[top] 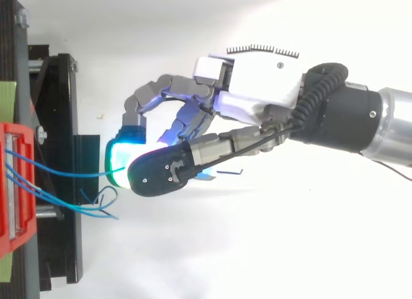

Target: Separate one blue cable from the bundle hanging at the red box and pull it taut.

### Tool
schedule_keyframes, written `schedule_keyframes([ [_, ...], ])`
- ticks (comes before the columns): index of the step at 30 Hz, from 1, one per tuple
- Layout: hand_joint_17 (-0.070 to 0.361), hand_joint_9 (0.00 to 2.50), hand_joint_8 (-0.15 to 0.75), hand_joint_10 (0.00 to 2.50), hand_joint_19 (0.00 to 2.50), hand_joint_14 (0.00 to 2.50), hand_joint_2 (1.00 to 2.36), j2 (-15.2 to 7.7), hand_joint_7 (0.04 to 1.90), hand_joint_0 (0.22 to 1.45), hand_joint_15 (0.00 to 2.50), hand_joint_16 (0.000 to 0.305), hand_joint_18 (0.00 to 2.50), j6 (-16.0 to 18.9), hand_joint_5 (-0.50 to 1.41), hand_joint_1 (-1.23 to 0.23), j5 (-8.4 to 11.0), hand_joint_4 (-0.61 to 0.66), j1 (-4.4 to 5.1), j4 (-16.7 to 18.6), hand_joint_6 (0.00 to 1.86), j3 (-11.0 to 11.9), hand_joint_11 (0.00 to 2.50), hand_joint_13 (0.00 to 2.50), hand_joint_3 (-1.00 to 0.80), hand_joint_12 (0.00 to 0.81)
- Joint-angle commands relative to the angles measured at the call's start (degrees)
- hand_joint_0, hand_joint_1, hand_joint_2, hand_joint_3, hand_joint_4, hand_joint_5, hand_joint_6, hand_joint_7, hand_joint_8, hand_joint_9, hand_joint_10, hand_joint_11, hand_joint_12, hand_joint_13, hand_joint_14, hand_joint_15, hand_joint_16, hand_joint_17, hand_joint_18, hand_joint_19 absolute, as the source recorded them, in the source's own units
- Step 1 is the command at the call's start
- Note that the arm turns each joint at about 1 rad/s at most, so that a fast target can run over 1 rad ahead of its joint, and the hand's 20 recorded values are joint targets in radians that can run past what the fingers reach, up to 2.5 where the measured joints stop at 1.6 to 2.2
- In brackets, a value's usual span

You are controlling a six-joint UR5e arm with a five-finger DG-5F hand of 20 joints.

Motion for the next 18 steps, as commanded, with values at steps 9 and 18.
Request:
schedule_keyframes([
  [9,0.103,1.08,0.278,0.01,0.90,0.29,1.02,0.1,0.99,0.65,1.75,0.046,0.98,-0.1,-0.22,-0.72,-0.17,0.00,-0.18,-0.1,0.89,0.0,1.37,1.17,-0.17,0.335],
  [18,0.103,1.08,0.283,0.01,0.90,0.22,1.03,1.3,1.03,0.65,1.76,0.046,0.98,-0.2,-0.21,-0.74,-0.08,-0.09,0.00,-1.6,0.89,0.0,1.37,1.17,-0.08,0.339],
])
